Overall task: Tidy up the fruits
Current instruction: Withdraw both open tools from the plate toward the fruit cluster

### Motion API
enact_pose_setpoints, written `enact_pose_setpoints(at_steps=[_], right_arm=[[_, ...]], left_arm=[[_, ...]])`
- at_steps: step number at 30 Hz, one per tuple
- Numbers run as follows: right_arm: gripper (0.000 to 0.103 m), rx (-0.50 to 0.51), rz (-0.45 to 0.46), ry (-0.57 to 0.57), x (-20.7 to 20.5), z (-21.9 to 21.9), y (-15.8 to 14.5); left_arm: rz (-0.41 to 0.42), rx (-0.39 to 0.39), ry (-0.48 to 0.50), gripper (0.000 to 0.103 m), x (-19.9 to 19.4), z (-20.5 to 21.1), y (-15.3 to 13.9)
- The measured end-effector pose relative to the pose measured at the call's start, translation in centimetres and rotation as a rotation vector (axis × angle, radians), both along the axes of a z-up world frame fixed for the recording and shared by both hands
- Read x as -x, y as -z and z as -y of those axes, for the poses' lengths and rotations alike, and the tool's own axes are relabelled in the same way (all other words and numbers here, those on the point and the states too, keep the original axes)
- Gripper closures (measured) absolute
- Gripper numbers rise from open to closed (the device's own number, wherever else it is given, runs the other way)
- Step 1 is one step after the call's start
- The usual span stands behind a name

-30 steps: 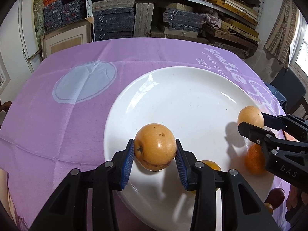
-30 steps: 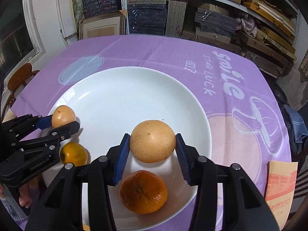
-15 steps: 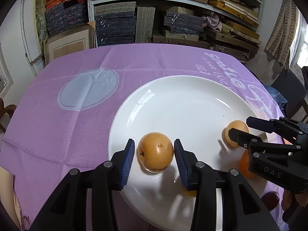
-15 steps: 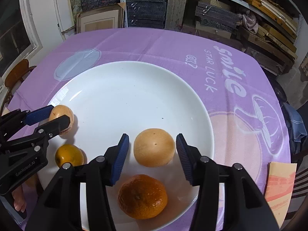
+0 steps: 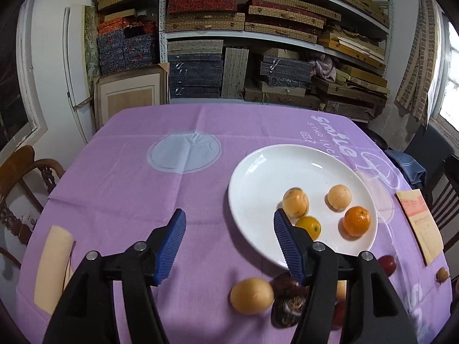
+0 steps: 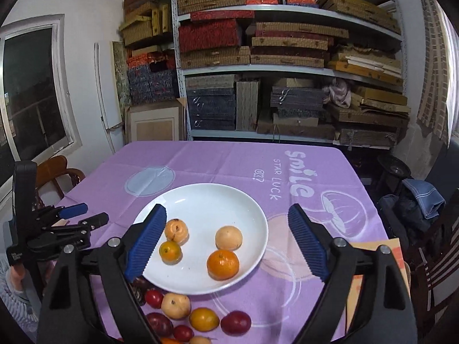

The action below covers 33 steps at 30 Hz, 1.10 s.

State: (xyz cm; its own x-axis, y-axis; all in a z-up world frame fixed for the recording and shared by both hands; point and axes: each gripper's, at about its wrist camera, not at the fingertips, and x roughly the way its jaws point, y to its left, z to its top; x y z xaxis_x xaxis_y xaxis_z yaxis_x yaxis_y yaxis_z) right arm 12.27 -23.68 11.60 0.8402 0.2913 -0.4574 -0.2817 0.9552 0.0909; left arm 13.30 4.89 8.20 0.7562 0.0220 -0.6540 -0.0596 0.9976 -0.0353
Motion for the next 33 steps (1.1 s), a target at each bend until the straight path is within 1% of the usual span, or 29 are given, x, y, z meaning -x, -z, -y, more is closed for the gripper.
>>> enact_pose_setpoints(at_steps=[1,2,3,4,5,6,8,9,11,13,14,17,22,27,28,30,33], right_arm=[[0.006,-0.016,0.016,0.025,1.4,0.7,0.9],[0.005,-0.038,0.024,0.040,2.6,1.3,1.8],[0.004,-0.070,0.031,0.057,3.9,2.0,3.0],[0.004,-0.091,0.034,0.079,4.9,2.7,4.1],[0.004,-0.105,0.032,0.113,5.7,3.3,5.3],[0.004,-0.114,0.025,0.149,6.5,3.9,6.6],[0.004,-0.113,0.025,0.192,8.0,4.8,9.1],[0.004,-0.097,0.018,0.219,8.6,5.1,10.1],[0.004,-0.082,-0.022,0.230,8.7,5.3,11.2],[0.004,-0.123,-0.022,0.227,8.6,5.7,11.4],[0.004,-0.125,-0.022,0.228,8.6,5.8,11.5],[0.004,-0.098,-0.039,0.230,8.2,5.7,12.0],[0.004,-0.105,-0.050,0.224,7.8,5.4,11.9],[0.004,-0.103,-0.068,0.220,7.5,5.2,12.0],[0.004,-0.101,-0.069,0.218,7.4,5.1,12.1],[0.004,-0.099,-0.071,0.216,7.4,5.0,12.1],[0.004,-0.099,-0.076,0.211,7.3,5.0,12.2]], left_arm=[[0.000,0.009,-0.009,0.036,1.2,-0.3,0.5],[0.001,0.019,-0.020,0.031,2.4,-0.6,1.0],[0.001,0.032,-0.037,0.024,3.6,-0.9,1.7],[0.000,0.044,-0.051,0.020,4.3,-1.2,2.5],[0.000,0.053,-0.063,0.013,5.0,-1.3,3.2],[0.000,0.058,-0.075,0.008,5.5,-1.3,3.9],[-0.006,0.051,-0.101,0.007,6.0,-1.2,5.3],[-0.010,0.039,-0.111,0.007,5.9,-1.1,5.8],[-0.021,0.005,-0.128,0.007,5.5,-0.8,6.5],[-0.018,-0.013,-0.135,0.007,5.3,-0.6,6.7],[-0.016,-0.014,-0.129,0.007,5.3,-0.5,6.7],[-0.021,-0.020,-0.105,0.006,5.1,0.3,6.8],[-0.037,-0.058,-0.073,0.005,3.7,1.5,7.4],[-0.061,-0.120,-0.067,0.005,2.1,2.4,8.3],[-0.067,-0.122,-0.069,0.005,1.9,2.4,8.5],[-0.076,-0.087,-0.067,0.004,1.6,1.9,8.6],[-0.084,-0.067,-0.094,0.003,1.7,0.9,8.8]])
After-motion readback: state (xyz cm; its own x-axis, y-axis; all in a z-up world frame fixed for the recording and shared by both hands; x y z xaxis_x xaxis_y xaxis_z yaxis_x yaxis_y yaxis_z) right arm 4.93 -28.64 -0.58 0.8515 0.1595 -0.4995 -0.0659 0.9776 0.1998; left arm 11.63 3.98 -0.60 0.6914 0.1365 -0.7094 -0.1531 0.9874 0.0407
